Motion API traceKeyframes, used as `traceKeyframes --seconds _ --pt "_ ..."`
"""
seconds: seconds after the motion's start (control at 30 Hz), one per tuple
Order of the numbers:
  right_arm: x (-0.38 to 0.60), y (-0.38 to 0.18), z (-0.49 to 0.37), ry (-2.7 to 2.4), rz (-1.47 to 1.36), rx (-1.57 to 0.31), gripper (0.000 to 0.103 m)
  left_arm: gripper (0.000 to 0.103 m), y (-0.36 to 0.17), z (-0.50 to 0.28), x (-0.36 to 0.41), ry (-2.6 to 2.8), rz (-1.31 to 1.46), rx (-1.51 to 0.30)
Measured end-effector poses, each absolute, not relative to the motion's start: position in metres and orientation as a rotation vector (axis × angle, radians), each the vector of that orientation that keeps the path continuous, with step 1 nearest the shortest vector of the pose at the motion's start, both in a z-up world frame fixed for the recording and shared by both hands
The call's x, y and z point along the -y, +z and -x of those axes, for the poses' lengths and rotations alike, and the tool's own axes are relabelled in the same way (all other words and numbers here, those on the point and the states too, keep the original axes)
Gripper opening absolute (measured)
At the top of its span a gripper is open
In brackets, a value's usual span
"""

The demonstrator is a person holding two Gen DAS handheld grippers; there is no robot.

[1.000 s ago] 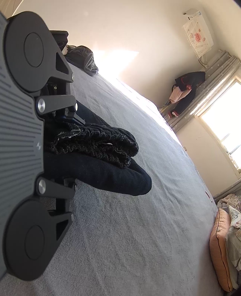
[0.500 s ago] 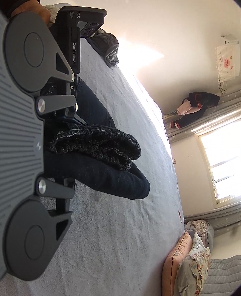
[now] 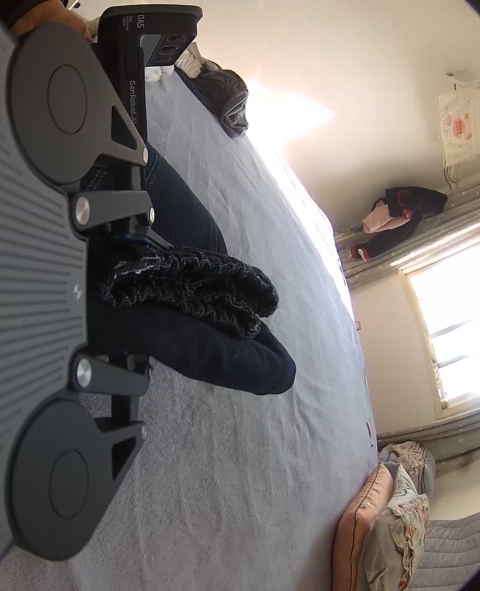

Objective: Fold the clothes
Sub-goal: 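Carry the gripped jeans bundle with both grippers toward the folded clothes stack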

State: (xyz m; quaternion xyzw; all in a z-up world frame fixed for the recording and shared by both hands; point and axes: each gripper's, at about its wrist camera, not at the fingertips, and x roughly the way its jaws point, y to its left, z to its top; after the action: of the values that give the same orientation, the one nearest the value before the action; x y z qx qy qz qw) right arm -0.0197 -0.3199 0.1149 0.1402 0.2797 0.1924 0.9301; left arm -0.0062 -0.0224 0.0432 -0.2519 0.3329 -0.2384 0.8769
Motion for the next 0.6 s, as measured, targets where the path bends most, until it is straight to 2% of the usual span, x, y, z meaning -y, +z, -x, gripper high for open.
traceKeyframes --seconds 0.2,0.47,0.6 --pt "0.391 0.152 0.05 0.301 -0.337 -0.394 0.049 0.043 0.1 -0.019 0.099 -0.642 0.456 -0.611" --pt "0.538 0.194 0.137 0.037 -0.505 -0.045 0.049 0.043 0.181 -0.049 0.277 -1.009 0.338 -0.525" --pt "0.585 0.195 0.184 -0.137 -0.594 0.104 0.049 0.043 0.212 -0.044 0.373 -1.201 0.27 -0.508"
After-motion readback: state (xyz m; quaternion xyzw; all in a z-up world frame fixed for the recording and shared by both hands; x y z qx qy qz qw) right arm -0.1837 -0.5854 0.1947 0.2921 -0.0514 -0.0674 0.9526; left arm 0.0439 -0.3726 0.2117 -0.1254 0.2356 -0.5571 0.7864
